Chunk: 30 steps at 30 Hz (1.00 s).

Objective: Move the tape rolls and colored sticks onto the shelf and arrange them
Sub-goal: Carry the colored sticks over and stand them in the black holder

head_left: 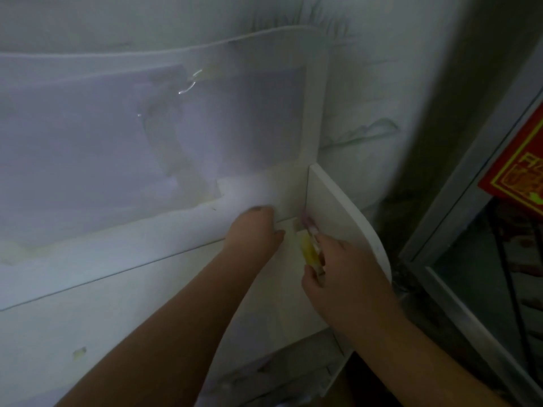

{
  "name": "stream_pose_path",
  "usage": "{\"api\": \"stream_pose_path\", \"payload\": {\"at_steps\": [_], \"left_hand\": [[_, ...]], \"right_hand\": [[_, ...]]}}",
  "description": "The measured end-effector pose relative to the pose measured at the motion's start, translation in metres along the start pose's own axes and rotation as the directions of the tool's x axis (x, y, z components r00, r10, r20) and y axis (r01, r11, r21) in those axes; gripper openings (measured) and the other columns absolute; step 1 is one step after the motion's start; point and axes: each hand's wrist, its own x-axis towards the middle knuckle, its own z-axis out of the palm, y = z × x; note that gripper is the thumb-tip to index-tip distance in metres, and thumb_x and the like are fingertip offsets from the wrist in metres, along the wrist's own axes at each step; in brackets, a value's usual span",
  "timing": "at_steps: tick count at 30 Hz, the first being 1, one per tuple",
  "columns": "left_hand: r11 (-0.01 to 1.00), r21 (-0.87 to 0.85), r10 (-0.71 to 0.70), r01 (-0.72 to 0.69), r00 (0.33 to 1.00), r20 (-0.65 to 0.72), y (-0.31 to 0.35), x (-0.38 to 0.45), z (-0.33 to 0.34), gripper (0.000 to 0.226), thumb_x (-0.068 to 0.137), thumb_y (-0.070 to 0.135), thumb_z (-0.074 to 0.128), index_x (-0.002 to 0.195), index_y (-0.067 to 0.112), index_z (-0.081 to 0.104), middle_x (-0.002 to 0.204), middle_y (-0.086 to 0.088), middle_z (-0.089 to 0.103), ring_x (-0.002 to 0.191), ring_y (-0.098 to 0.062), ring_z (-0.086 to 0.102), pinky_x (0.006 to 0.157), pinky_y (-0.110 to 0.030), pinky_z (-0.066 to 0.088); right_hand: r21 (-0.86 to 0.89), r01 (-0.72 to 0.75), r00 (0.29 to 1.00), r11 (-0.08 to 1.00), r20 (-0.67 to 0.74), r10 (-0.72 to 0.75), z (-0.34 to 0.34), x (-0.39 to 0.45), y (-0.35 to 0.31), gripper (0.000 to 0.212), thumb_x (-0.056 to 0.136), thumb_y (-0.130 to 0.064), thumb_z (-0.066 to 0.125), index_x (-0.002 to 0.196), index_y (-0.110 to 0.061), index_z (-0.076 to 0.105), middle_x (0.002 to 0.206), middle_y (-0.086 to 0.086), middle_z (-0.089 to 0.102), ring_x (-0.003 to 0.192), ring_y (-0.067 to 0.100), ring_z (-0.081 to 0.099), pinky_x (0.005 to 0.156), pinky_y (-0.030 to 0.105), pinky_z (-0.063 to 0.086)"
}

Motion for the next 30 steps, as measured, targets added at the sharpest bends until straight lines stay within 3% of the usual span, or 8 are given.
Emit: {"api": "stream_pose_path", "payload": {"at_steps": [5, 7, 12, 15, 18, 20, 24, 30], "left_hand": [[0.999, -0.022, -0.025, 0.026, 1.000, 0.006, -0.010, -0.006, 0.014, 0.023, 0.085, 0.033, 0.065, 0.086, 0.023, 0.044, 0.093, 0.001, 0.054, 0.092, -0.024, 0.058, 0.072, -0.031, 0.047], [0.996, -0.066, -0.054, 0.053, 0.999, -0.007, -0.014, -0.015, 0.010, 0.021, 0.086, 0.036, 0.064, 0.088, 0.024, 0.046, 0.090, 0.004, 0.055, 0.089, -0.022, 0.057, 0.068, -0.031, 0.044], [0.965, -0.211, -0.177, 0.157, 0.981, -0.082, -0.030, -0.055, -0.013, 0.027, 0.089, 0.042, 0.061, 0.112, 0.030, 0.055, 0.096, 0.008, 0.067, 0.086, -0.016, 0.062, 0.073, -0.029, 0.050], [0.934, -0.313, -0.228, 0.174, 0.963, -0.145, -0.047, -0.085, -0.033, 0.040, 0.088, 0.042, 0.064, 0.126, 0.033, 0.054, 0.095, 0.014, 0.066, 0.080, -0.004, 0.062, 0.072, -0.027, 0.054], [0.931, -0.312, -0.261, 0.192, 0.945, -0.199, -0.068, -0.114, -0.055, 0.045, 0.088, 0.037, 0.065, 0.131, 0.038, 0.052, 0.094, 0.016, 0.065, 0.074, 0.002, 0.063, 0.068, -0.024, 0.056], [0.920, -0.328, -0.295, 0.215, 0.930, -0.218, -0.083, -0.133, -0.068, 0.047, 0.088, 0.034, 0.066, 0.132, 0.040, 0.052, 0.096, 0.016, 0.065, 0.070, 0.001, 0.065, 0.068, -0.025, 0.057], [0.886, -0.401, -0.359, 0.232, 0.891, -0.277, -0.116, -0.173, -0.088, 0.043, 0.087, 0.033, 0.066, 0.127, 0.040, 0.056, 0.098, 0.016, 0.066, 0.067, 0.002, 0.066, 0.066, -0.029, 0.059], [0.841, -0.499, -0.424, 0.211, 0.829, -0.364, -0.170, -0.255, -0.113, 0.031, 0.087, 0.037, 0.065, 0.117, 0.041, 0.057, 0.092, 0.019, 0.063, 0.074, 0.001, 0.064, 0.053, -0.016, 0.051]], "right_hand": [[0.010, -0.059, 0.998, 0.998, 0.033, 0.058, -0.008, -0.014, 0.007, 0.055, 0.093, -0.042, 0.056, 0.145, -0.030, 0.041, 0.113, -0.008, 0.058, 0.100, 0.011, 0.057, 0.088, 0.034, 0.054], [0.043, -0.058, 0.998, 0.997, 0.020, 0.057, -0.005, -0.015, 0.010, 0.053, 0.093, -0.040, 0.059, 0.142, -0.028, 0.046, 0.114, -0.009, 0.059, 0.100, 0.010, 0.056, 0.088, 0.031, 0.053], [0.154, -0.015, 1.000, 0.988, 0.011, 0.013, 0.010, -0.009, 0.001, 0.042, 0.090, -0.034, 0.065, 0.130, -0.029, 0.054, 0.107, -0.014, 0.057, 0.094, 0.007, 0.056, 0.082, 0.023, 0.048], [0.252, 0.030, 0.998, 0.967, 0.041, -0.041, 0.023, -0.003, -0.013, 0.045, 0.089, -0.032, 0.065, 0.132, -0.031, 0.054, 0.100, -0.020, 0.054, 0.085, 0.003, 0.055, 0.075, 0.021, 0.047], [0.376, 0.068, 0.989, 0.924, 0.094, -0.111, 0.039, -0.002, -0.035, 0.023, 0.090, -0.034, 0.064, 0.113, -0.035, 0.060, 0.088, -0.016, 0.059, 0.078, 0.003, 0.059, 0.065, 0.022, 0.050], [0.457, 0.084, 0.981, 0.886, 0.116, -0.153, 0.049, -0.003, -0.055, 0.009, 0.091, -0.031, 0.065, 0.099, -0.032, 0.063, 0.082, -0.011, 0.061, 0.076, 0.007, 0.060, 0.063, 0.026, 0.054], [0.559, 0.106, 0.965, 0.822, 0.141, -0.221, 0.066, -0.013, -0.098, 0.006, 0.091, -0.027, 0.064, 0.093, -0.021, 0.065, 0.079, -0.003, 0.063, 0.073, 0.013, 0.060, 0.062, 0.032, 0.052], [0.701, 0.057, 0.938, 0.711, 0.206, -0.278, 0.083, -0.050, -0.179, 0.011, 0.095, -0.028, 0.062, 0.104, -0.027, 0.068, 0.089, -0.001, 0.068, 0.077, 0.015, 0.067, 0.059, 0.025, 0.055]]}}
